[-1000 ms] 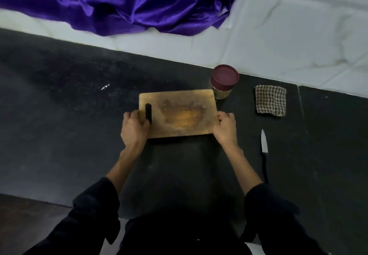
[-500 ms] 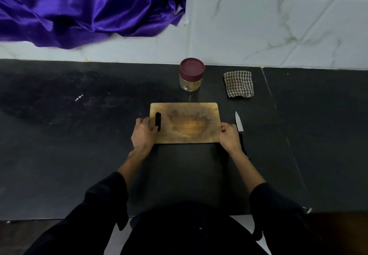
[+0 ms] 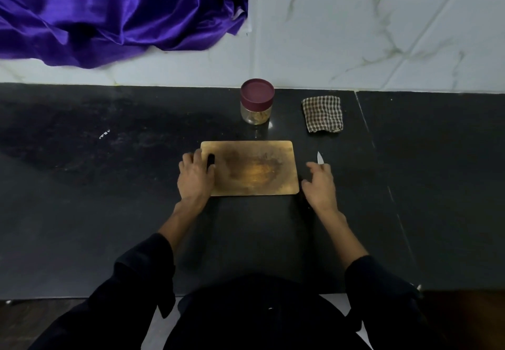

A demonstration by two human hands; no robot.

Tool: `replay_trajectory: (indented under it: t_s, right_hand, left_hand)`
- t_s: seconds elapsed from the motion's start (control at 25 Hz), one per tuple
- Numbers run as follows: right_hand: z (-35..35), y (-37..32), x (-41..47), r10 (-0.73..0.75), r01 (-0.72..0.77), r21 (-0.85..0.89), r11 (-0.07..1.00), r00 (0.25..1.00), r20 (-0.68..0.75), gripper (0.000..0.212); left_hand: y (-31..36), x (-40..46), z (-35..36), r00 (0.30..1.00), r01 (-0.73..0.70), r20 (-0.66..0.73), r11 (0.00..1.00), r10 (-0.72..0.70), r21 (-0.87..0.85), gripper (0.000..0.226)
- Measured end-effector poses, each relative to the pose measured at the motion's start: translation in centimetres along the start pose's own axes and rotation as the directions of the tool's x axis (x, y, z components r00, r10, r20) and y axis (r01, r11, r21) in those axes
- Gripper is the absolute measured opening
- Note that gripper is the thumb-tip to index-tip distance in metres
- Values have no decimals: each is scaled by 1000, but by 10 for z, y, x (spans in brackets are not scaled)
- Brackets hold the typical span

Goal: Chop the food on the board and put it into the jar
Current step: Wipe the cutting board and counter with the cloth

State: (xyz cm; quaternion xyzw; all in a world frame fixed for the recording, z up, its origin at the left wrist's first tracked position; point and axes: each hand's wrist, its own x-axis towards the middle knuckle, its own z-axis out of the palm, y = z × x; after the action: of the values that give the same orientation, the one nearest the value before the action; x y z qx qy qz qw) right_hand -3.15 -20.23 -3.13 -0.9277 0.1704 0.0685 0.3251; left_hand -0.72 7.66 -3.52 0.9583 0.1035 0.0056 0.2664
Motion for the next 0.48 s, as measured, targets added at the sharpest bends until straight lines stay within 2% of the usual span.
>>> replay_trajectory:
  t_s: [0.08,0.2,0.32,0.48]
  right_hand:
    - [-12,14,-5,24,-33,-86,996,994,-105,45]
    - [-18,37,-12,90,-111,-172,979,988,-124,48]
    - [-16,46,-11,125,-142,-207,968,988,-94,45]
    - [-20,50,-3,158,-166,-177,970,986,-60,38]
  left_hand:
    - [19,-3,4,985,-170,16,985,170,-5,47]
    - [54,-12,24,935,-330,160,942,317,62,54]
    - [80,-17,41,901,-375,277,920,333,115,63]
    - [93,-17,53,885,-380,322,921,336,83,64]
